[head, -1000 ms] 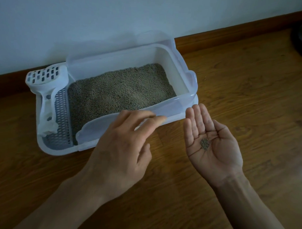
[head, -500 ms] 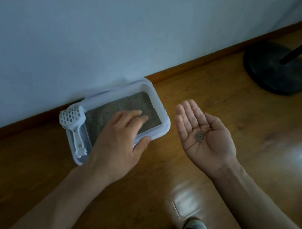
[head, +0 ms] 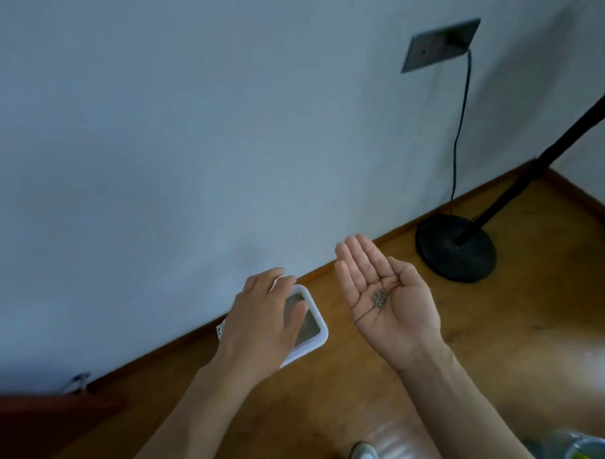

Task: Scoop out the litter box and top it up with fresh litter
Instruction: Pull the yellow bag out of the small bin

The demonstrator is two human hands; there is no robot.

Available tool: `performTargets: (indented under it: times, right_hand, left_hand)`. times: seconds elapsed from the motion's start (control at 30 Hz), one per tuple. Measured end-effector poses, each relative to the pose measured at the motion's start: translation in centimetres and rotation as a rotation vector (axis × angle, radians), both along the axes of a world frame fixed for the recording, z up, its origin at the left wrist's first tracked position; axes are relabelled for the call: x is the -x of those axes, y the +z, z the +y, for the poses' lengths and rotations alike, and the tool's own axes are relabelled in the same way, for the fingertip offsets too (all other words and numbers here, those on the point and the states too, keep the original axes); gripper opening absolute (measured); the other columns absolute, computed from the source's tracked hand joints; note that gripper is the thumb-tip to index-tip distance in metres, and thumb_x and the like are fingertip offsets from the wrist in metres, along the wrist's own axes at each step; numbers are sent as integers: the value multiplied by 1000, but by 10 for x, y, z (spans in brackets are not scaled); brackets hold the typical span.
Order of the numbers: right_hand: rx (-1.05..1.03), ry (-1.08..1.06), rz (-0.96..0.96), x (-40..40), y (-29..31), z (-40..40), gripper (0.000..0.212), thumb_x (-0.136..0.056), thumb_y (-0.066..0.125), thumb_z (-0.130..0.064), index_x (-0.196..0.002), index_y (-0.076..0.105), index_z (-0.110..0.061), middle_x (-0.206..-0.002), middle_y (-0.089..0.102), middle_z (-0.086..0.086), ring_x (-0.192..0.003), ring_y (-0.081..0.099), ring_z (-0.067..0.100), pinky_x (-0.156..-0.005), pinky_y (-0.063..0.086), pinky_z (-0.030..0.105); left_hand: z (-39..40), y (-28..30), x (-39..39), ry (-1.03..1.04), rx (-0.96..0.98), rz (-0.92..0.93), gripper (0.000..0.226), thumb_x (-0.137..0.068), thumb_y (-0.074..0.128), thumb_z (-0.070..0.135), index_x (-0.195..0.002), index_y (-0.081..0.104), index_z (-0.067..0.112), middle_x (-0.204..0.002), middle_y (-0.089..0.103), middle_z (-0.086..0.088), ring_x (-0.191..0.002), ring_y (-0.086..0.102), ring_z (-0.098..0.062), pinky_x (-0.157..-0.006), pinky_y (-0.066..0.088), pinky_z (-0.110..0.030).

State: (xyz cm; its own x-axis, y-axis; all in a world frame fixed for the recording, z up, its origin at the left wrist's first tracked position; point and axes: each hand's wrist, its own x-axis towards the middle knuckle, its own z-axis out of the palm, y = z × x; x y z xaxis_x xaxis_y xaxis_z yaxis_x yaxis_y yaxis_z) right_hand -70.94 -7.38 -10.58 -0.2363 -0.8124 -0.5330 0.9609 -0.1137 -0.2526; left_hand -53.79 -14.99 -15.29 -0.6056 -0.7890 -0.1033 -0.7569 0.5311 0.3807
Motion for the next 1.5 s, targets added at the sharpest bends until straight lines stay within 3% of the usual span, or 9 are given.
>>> performTargets:
  times: [0.13,0.27,0.6,0.7,0.8,0.93,1.13,1.33,1.5]
  right_hand:
    - [29,-4,42,7,95,23,58,-105,25,-27,-101,75,3,-118,69,19,-104,69,31,-86,57,41]
    - [36,-5,67,16,126,50,57,-106,23,-28,-108,71,3,-121,67,20,-107,68,33,-91,54,44]
    - [10,-168,149,48,143,104,52,-105,26,-26,-113,70,1,-114,71,17,-100,71,29,-84,58,39]
    - [-33,-264,173,47,149,119,44,-105,31,-25,-108,68,-2,-99,75,13,-84,75,25,-68,62,32]
    - [-52,-377,157,37,155,130,39,-102,35,-23,-93,69,-6,-75,69,6,-63,68,18,-53,56,23]
    - [-40,-440,166,11,155,142,40,-99,32,-21,-71,58,-12,-61,51,0,-52,49,11,-44,41,18]
    - [-41,-379,183,-38,147,173,43,-95,34,-23,-52,32,-22,-45,24,-6,-35,23,9,-33,16,22]
    - [-304,-442,407,-61,151,233,52,-101,42,-39,-54,27,-23,-45,21,-5,-33,19,10,-28,19,20]
    - [-853,-370,784,-58,147,302,51,-103,44,-39,-56,36,-21,-48,27,-1,-34,22,12,-33,19,16]
  left_hand:
    - [17,97,-1,40,25,-82,52,-102,32,53,-148,36,28,-156,33,7,-142,28,-14,-112,34,-32]
    - [37,147,-1,78,40,-103,53,-102,33,53,-148,39,26,-155,35,5,-141,30,-16,-112,34,-34]
    - [55,179,25,-25,125,-57,51,-102,35,51,-143,44,23,-150,42,4,-137,35,-16,-110,34,-32]
    - [50,186,43,-127,151,-28,50,-102,35,50,-143,45,22,-149,43,5,-137,36,-15,-109,35,-32]
    - [46,190,53,-221,158,43,49,-102,36,49,-142,46,22,-148,44,5,-136,36,-15,-110,37,-34]
    - [33,187,49,-373,159,100,50,-101,38,50,-141,47,22,-145,47,4,-136,36,-15,-110,39,-35]
    - [26,177,42,-556,125,196,49,-100,41,53,-140,48,26,-142,50,5,-132,41,-15,-106,44,-32]
    - [71,178,67,-805,89,211,51,-100,45,50,-143,45,24,-144,49,3,-134,38,-18,-108,42,-37]
    - [122,179,92,-972,111,169,52,-98,49,49,-143,45,24,-143,50,1,-134,39,-20,-109,41,-41]
